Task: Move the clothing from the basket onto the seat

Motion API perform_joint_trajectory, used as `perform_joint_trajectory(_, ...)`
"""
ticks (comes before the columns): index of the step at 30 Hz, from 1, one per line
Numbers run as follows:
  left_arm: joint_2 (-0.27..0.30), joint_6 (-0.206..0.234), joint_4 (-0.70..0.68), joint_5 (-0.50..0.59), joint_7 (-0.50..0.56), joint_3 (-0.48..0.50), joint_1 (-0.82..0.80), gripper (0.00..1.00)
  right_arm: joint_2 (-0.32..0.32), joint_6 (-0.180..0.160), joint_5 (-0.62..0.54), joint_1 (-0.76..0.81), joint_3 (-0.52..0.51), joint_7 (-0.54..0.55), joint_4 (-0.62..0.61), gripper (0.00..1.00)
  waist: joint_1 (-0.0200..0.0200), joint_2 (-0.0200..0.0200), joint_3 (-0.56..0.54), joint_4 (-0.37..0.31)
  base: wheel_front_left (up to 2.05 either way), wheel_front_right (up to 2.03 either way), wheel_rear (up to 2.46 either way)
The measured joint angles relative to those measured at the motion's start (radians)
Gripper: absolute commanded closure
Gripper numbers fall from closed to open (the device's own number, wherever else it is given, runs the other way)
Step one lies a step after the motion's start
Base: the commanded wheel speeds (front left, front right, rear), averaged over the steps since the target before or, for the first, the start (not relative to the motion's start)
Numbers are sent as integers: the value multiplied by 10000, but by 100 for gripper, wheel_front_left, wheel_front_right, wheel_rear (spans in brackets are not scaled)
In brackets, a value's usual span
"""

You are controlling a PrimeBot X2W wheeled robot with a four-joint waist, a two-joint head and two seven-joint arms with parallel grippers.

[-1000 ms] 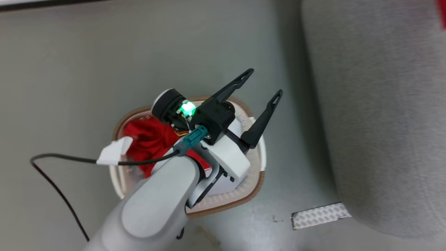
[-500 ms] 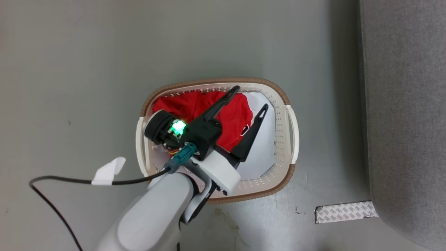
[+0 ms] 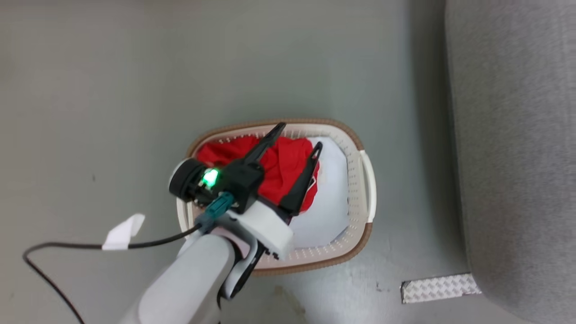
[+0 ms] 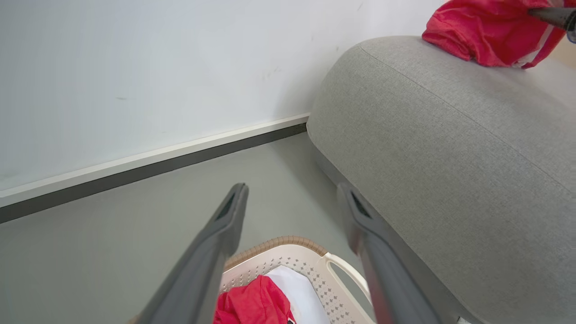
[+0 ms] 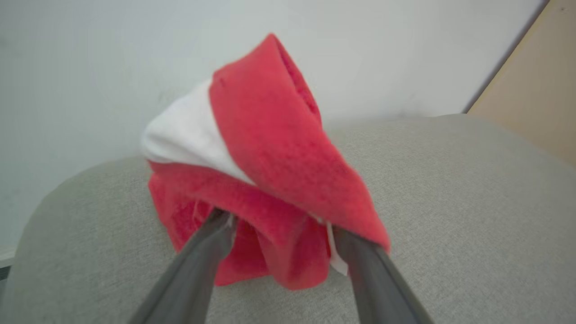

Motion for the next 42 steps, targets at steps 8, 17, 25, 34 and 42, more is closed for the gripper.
perform_joint_trajectory(8, 50, 92, 510, -606, -694, 314, 856, 0, 1022, 0, -213, 2386, 522, -4, -1994, 0, 0, 0, -1241, -210, 0, 0, 0)
perform_joint_trajectory(17, 253, 506, 834, -1532, -1480, 1252, 2663, 0, 2447, 0, 35, 6078, 886, -21, -5455, 0, -3, 0, -3039, -294, 0, 0, 0)
perform_joint_trajectory(25, 221, 886, 171, -1563, -1618, 2715, 4490, 0, 3929, 0, -146, 8781, 1783, -23, -8272, 0, -3, 0, -4524, -111, 0, 0, 0)
perform_joint_trajectory(34, -249, 600, -504, -533, -1626, 4750, 6523, 0, 4621, 0, -276, 10884, 2631, -25, -9332, 0, -4, 0, -5691, 457, 0, 0, 0)
perform_joint_trajectory(42, -1058, -36, -976, 493, -1626, 6100, 7744, 0, 4744, 0, -153, 11824, 3352, -23, -9202, 0, -3, 0, -6517, 861, 0, 0, 0)
